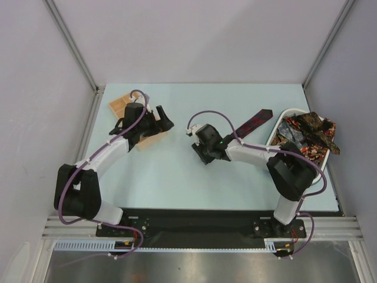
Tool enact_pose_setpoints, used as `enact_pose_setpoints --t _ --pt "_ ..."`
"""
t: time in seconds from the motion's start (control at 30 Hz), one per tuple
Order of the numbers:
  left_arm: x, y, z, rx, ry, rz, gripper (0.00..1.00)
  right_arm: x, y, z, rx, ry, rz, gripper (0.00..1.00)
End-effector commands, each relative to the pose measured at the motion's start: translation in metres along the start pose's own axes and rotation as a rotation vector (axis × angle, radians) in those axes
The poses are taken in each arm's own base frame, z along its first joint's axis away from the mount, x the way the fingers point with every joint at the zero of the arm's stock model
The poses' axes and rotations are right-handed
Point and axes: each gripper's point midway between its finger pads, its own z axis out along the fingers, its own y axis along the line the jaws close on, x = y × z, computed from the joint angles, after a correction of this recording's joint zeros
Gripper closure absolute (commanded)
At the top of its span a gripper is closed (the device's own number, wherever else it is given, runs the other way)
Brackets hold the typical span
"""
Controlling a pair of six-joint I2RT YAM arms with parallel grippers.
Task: Roll the ties
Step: Roll the tie
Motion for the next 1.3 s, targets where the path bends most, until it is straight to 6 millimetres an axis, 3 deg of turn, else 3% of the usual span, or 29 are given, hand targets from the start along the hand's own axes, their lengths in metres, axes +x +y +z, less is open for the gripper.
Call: enact_pose_setpoints --t 0.0,0.03,0.07,0.1,0.27,0.67,0.9,1.27 --pt "-0.008 -0.006 -0.004 0.039 -0.079 -0.012 0.00 -0.020 0.022 -0.011 -0.274 -0.082 0.139 0.78" --pt "-0.004 -0.009 -0.003 0.045 -0.073 -0.005 0.00 -0.020 0.021 -0.009 -0.312 -0.080 0.168 0.77" --pt "-0.002 -0.012 -0.003 0.052 -0.077 0.011 0.00 -0.019 0.032 -0.013 -0.420 -0.069 0.187 0.77" --pt "0.003 -0.012 -0.002 0.051 -0.070 0.023 0.00 -0.019 0.021 -0.012 -0.440 -0.063 0.241 0.77" --pt "0.021 -0.037 0.004 0.054 -0.087 0.163 0.00 -0.013 0.015 -0.014 -0.646 -0.053 0.387 0.77" --pt "0.074 -0.115 0.024 0.303 -0.041 0.581 0.00 0.008 -0.021 0.002 -0.759 -0.013 0.596 0.77" --pt "0.116 -0.119 0.047 0.340 0.013 0.734 0.00 0.014 -0.043 0.009 -0.738 -0.003 0.651 0.76" --pt "0.138 -0.133 0.070 0.372 0.073 0.828 0.00 0.027 -0.057 0.027 -0.623 0.047 0.658 0.78"
